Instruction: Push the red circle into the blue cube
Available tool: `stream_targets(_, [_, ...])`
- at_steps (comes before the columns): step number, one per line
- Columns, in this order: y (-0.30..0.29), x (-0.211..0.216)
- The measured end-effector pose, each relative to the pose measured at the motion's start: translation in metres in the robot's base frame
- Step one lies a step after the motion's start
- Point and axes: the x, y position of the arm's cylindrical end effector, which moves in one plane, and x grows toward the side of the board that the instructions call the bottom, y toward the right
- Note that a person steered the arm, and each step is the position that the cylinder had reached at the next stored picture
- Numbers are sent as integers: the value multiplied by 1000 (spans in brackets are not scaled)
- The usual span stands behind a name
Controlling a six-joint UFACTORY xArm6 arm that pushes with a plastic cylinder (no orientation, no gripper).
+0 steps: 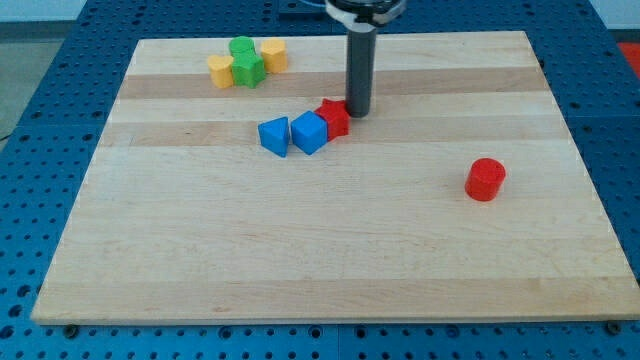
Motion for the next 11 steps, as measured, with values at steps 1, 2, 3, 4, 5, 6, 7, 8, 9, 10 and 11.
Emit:
stream_targets(1, [0, 29])
stream_targets(2, [83, 31])
stream_targets(3, [218, 49])
stream_targets(4, [242, 120])
stream_targets(5, [171, 129])
stream_targets(6, [67, 88])
stream_targets(7, [-37, 65])
stream_targets(8, [35, 120])
stream_targets(9, [5, 149])
stream_targets(10, [-67, 145])
stream_targets(11, [-70, 116])
